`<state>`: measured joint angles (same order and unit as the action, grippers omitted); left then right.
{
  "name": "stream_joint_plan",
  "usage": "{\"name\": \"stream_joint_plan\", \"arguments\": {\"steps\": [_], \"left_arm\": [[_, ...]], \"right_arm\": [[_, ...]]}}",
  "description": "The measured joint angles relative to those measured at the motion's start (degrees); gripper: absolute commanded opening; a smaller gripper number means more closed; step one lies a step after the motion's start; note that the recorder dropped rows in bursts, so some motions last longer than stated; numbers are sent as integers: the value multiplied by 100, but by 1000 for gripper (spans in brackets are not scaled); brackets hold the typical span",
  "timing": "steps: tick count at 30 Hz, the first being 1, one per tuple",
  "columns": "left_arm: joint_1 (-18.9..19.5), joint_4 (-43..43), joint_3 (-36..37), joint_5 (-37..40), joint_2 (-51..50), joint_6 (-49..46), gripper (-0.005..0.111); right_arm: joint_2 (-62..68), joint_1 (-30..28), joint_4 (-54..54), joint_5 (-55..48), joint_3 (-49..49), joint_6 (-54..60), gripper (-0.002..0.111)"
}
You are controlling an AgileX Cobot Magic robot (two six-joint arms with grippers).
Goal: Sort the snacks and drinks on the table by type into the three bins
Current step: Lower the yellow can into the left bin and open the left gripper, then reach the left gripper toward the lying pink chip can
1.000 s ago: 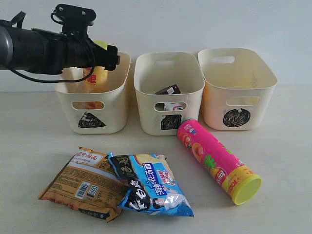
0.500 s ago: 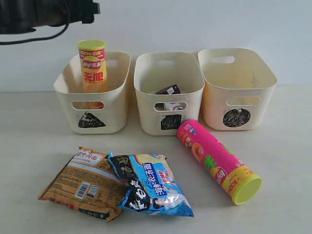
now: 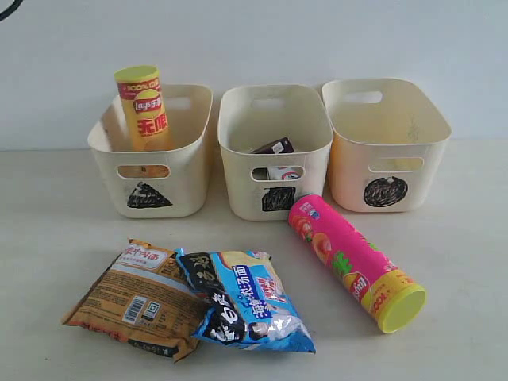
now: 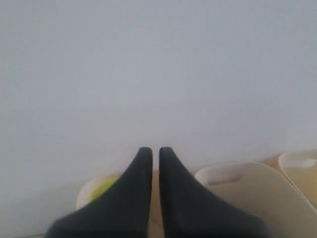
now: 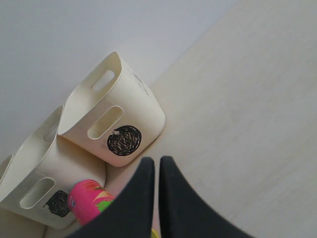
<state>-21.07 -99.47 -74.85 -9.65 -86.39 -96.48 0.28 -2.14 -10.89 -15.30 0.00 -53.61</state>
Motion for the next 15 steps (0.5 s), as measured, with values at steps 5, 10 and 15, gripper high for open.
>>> {"name": "stream_joint_plan", "arguments": {"steps": [5, 10, 15], "left_arm": [[0, -40, 843, 965, 576, 28, 4], [0, 586, 1456, 2215, 1028, 1066, 4], [0, 4105, 1060, 4199, 983, 4128, 4]], "right_arm": [[0, 0, 0, 0, 0, 0, 0], [0, 0, 0, 0, 0, 0, 0], [0, 0, 0, 0, 0, 0, 0]]}}
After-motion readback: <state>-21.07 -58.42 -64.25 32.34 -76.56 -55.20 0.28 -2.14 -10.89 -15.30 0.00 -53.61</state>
